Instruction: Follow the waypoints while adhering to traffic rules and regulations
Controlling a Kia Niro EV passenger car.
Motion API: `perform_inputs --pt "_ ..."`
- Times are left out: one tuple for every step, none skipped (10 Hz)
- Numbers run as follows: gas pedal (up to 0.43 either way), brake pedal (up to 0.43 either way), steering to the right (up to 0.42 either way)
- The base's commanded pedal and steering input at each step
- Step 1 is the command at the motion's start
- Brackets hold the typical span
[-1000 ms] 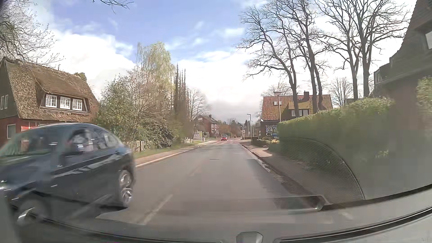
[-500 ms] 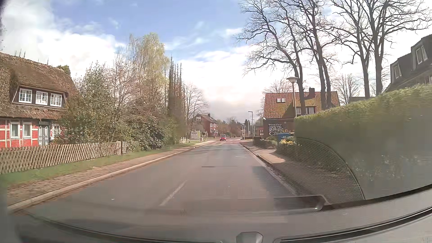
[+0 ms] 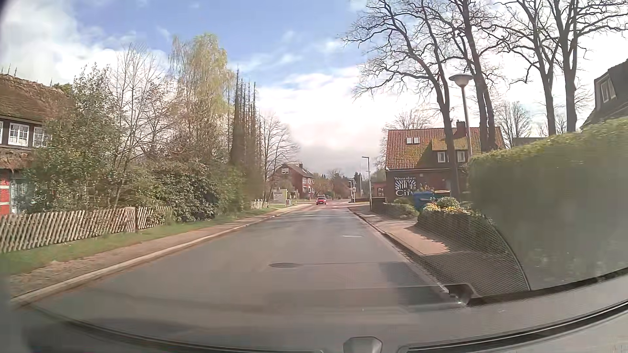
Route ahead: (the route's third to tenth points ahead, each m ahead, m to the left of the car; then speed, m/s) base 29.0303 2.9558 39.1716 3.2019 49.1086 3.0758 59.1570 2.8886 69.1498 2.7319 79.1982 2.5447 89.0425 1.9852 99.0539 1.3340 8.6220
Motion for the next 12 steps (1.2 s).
perform_inputs --pt "0.130 0.000 0.003" --pt "0.130 0.000 0.003" --pt "0.138 0.000 0.003" --pt "0.138 0.000 0.003" --pt "0.138 0.000 0.003" --pt "0.138 0.000 0.002" --pt "0.138 0.006 0.002" --pt "0.138 0.006 0.001" --pt "0.130 0.000 0.001" --pt "0.130 0.000 0.001" --pt "0.130 0.000 0.001" --pt "0.130 0.000 0.001"
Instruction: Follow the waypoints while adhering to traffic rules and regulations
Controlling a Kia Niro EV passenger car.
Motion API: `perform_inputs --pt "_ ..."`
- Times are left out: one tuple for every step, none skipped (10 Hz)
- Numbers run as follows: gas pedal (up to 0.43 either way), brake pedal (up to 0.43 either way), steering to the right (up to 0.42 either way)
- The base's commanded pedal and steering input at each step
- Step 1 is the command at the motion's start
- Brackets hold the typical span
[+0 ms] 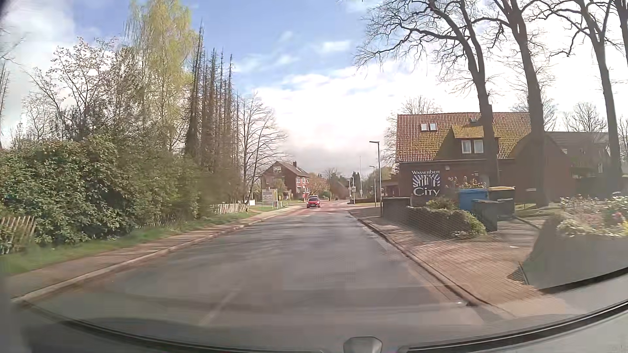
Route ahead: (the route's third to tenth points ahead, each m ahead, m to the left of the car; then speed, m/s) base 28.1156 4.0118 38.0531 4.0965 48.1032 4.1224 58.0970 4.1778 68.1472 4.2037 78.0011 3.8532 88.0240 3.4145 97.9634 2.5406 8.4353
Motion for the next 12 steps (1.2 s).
perform_inputs --pt "0.130 0.000 0.001" --pt "0.130 0.000 0.001" --pt "0.130 0.000 0.001" --pt "0.130 0.000 -0.003" --pt "0.130 0.000 -0.005" --pt "0.118 0.000 -0.005" --pt "0.118 0.000 -0.004" --pt "0.118 0.000 -0.004" --pt "0.118 0.000 -0.004" --pt "0.118 0.000 -0.003" --pt "0.110 0.006 -0.003" --pt "0.110 0.000 -0.002"
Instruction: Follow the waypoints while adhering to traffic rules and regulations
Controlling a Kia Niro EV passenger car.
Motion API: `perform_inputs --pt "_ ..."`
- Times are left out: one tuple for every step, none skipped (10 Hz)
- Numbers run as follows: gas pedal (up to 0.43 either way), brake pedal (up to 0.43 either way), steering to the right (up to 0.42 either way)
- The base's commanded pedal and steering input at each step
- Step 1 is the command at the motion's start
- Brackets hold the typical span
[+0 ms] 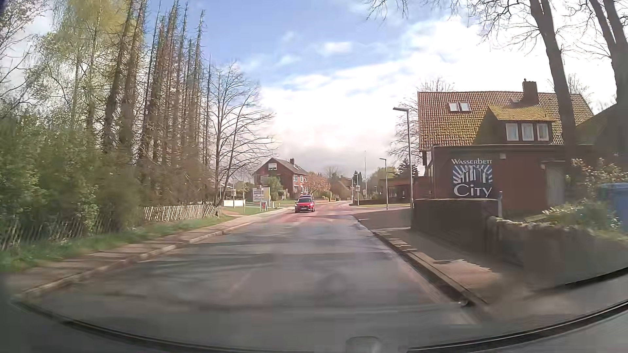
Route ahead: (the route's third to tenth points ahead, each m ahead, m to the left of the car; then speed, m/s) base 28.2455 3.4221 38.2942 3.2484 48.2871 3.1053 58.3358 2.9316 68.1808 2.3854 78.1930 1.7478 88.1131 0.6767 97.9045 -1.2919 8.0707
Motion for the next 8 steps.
perform_inputs --pt "0.110 0.000 -0.002" --pt "0.110 0.000 -0.001" --pt "0.098 0.000 -0.002" --pt "0.098 0.000 -0.001" --pt "0.098 0.000 -0.001" --pt "0.098 0.000 -0.001" --pt "0.098 0.000 -0.001" --pt "0.098 0.000 -0.001"
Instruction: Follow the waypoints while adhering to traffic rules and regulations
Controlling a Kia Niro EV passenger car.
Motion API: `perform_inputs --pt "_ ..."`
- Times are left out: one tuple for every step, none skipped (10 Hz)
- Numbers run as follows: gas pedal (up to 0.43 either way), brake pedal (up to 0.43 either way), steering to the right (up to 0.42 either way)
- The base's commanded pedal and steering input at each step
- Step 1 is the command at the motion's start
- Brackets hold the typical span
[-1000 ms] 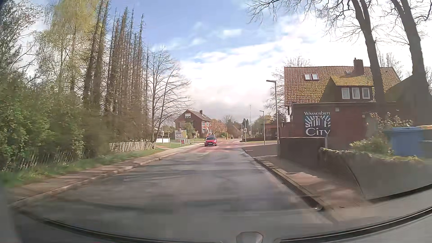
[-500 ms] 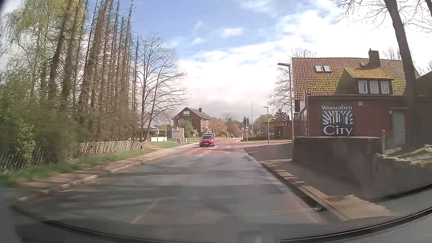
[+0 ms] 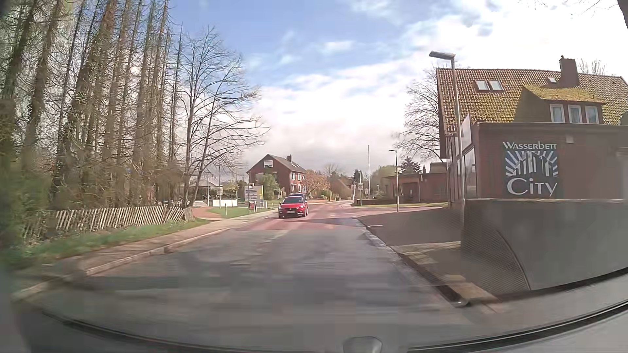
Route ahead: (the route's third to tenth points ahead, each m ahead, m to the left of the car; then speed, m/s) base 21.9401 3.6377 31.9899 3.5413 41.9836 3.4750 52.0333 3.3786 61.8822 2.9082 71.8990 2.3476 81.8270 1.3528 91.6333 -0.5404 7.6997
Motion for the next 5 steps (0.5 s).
perform_inputs --pt "0.098 0.000 -0.001" --pt "0.079 0.000 -0.002" --pt "0.079 0.000 -0.003" --pt "0.079 0.000 -0.002" --pt "0.079 0.000 -0.003"
